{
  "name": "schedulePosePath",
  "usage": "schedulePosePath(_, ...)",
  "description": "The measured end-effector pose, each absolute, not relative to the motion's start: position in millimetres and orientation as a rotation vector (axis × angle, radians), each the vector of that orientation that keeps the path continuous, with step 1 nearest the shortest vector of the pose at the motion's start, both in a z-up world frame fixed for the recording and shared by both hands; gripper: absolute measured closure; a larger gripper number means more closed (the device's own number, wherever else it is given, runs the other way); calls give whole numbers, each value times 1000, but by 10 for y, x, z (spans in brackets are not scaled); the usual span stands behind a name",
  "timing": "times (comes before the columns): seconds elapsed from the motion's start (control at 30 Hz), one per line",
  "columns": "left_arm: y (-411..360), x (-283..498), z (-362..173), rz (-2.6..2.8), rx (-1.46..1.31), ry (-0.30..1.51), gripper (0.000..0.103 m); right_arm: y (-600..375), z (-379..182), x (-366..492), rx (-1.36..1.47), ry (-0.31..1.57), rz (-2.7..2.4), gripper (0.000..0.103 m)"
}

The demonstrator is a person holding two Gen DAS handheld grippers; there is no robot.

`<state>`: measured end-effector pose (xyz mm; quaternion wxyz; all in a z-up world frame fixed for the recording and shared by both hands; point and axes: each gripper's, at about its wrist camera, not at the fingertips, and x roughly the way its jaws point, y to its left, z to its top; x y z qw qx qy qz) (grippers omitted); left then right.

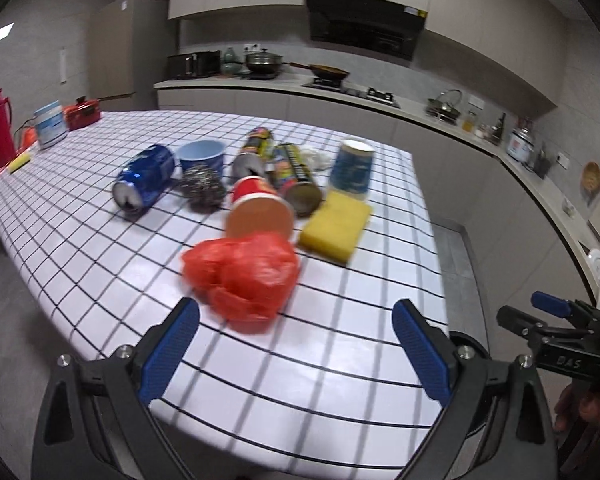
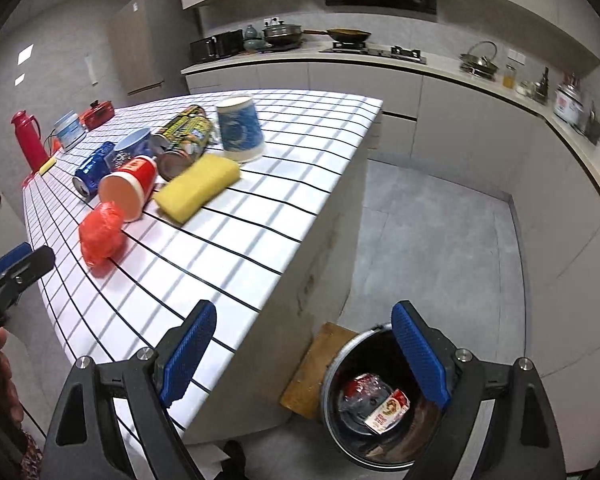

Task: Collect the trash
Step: 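Move both tools back over the table toward the red bag and sponge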

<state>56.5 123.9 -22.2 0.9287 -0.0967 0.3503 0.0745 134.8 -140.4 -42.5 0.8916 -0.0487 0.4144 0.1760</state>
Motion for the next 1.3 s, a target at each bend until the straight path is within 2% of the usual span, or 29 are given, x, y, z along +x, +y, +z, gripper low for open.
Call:
schedulePosePath(0.3,1646,761,-512,192,-225,755,5,-1029,-331,1436,-112,850,359,12)
schedulePosePath(0.87,1896,1197,-767,105,-241,823,6,-528,-424,1805,-98,885,323,12)
schedulePosePath(1.3,2537,1034,-785,161,-261,819,9,-12,-550,2032,-68,904,348,12)
